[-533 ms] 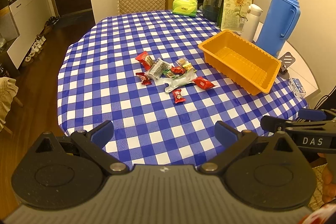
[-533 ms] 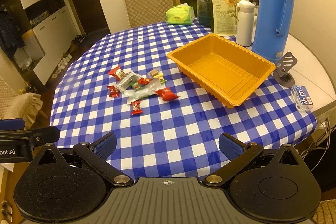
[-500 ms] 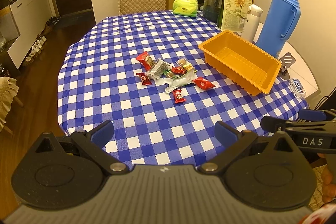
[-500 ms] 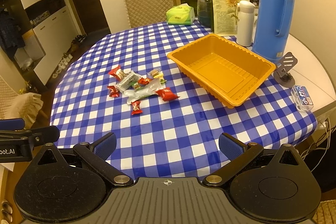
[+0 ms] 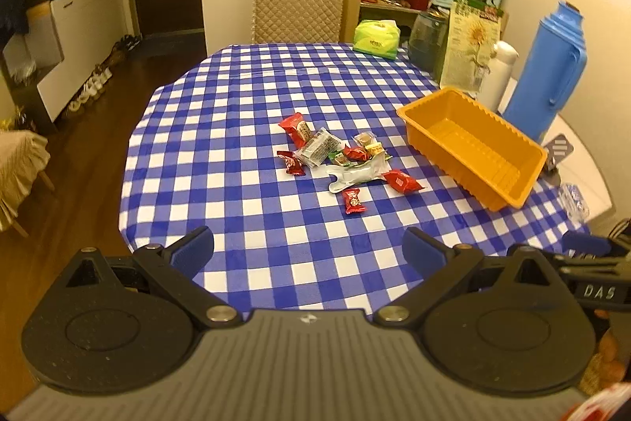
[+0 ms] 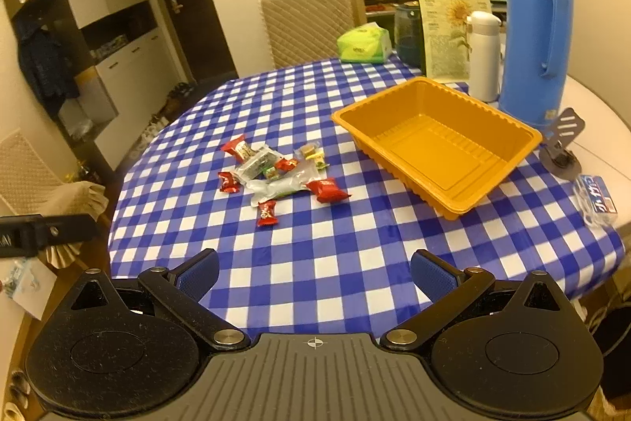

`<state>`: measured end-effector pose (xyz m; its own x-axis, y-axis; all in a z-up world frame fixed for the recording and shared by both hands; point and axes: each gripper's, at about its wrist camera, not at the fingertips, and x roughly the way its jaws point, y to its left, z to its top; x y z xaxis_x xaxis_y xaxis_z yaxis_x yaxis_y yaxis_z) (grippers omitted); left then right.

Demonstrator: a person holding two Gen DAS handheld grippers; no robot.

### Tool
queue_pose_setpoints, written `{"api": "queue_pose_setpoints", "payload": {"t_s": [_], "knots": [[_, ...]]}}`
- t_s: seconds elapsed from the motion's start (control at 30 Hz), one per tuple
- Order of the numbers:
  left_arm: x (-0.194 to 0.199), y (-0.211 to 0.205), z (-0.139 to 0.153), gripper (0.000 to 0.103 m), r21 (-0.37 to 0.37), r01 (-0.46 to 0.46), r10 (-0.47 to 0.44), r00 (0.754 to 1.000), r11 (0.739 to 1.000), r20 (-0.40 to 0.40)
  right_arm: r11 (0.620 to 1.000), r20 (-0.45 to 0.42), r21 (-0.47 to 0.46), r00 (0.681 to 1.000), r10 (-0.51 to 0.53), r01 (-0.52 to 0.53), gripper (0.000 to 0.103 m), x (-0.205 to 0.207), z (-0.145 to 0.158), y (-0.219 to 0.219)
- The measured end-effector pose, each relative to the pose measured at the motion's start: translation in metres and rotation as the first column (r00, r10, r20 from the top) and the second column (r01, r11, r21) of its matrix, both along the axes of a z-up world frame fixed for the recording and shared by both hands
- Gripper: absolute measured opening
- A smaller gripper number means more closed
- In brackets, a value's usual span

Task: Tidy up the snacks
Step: 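Grasp the red candy packet with the right gripper while the left grasps a small candy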

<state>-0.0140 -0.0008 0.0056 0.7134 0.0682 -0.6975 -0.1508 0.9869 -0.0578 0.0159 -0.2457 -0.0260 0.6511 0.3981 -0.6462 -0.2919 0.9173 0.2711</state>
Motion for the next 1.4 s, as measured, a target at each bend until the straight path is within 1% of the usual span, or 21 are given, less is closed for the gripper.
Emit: {"api": "queue_pose_setpoints", "payload": {"t_s": [0.13,0.23,0.3,0.37,0.5,0.6,0.63,0.7,0.9,0.93,1.17,1.4], "knots": [[0.001,0.0,-0.011,0.099,-0.005,-0.03,0.03,1.0,1.0,0.01,1.0,0.02,0.012,1.0,0.019,-0.02,0.103,0.006,-0.016,-0.008],[0.005,0.0,-0.022,0.098,-0.024,-0.039,0.039,0.999,0.999,0.01,0.999,0.033,0.019,0.999,0.031,-0.032,0.103,0.011,-0.024,-0.011],[0.011,0.0,-0.029,0.097,-0.042,-0.036,0.037,0.999,0.998,0.014,0.999,0.048,0.023,0.998,0.034,-0.035,0.099,0.015,-0.029,-0.012],[0.019,-0.002,-0.035,0.097,-0.045,-0.025,0.025,1.0,0.999,0.013,0.999,0.049,0.022,0.998,0.043,-0.044,0.091,0.022,-0.034,-0.011],[0.042,-0.007,-0.049,0.096,-0.015,0.015,-0.015,1.0,1.0,0.016,0.999,0.056,0.017,0.998,0.04,-0.041,0.088,0.039,-0.043,-0.006],[0.065,-0.008,-0.06,0.096,-0.013,0.047,-0.047,0.999,0.999,0.014,0.999,0.065,0.011,0.997,0.039,-0.04,0.087,0.054,-0.048,0.001],[0.074,-0.008,-0.064,0.095,-0.012,0.058,-0.058,0.998,0.998,0.01,0.999,0.066,0.01,0.997,0.037,-0.038,0.086,0.06,-0.05,0.002],[0.089,-0.007,-0.069,0.09,-0.01,0.085,-0.085,0.996,0.996,0.005,0.999,0.058,0.004,0.998,0.039,-0.039,0.084,0.072,-0.054,0.007],[0.13,0.003,-0.089,0.09,0.004,0.118,-0.118,0.993,0.993,-0.022,0.998,0.034,0.0,0.997,0.065,-0.065,0.075,0.115,-0.073,0.022],[0.136,0.005,-0.093,0.09,0.007,0.12,-0.12,0.992,0.993,-0.029,0.997,0.029,-0.005,0.997,0.076,-0.076,0.071,0.122,-0.077,0.026],[0.167,0.022,-0.112,0.089,0.006,0.099,-0.098,0.993,0.995,-0.062,0.988,0.008,-0.06,0.99,0.141,-0.141,0.058,0.17,-0.101,0.05],[0.183,0.038,-0.125,0.089,-0.002,0.07,-0.07,0.993,0.998,-0.091,0.981,-0.023,-0.089,0.985,0.171,-0.173,0.052,0.198,-0.118,0.06]]}}
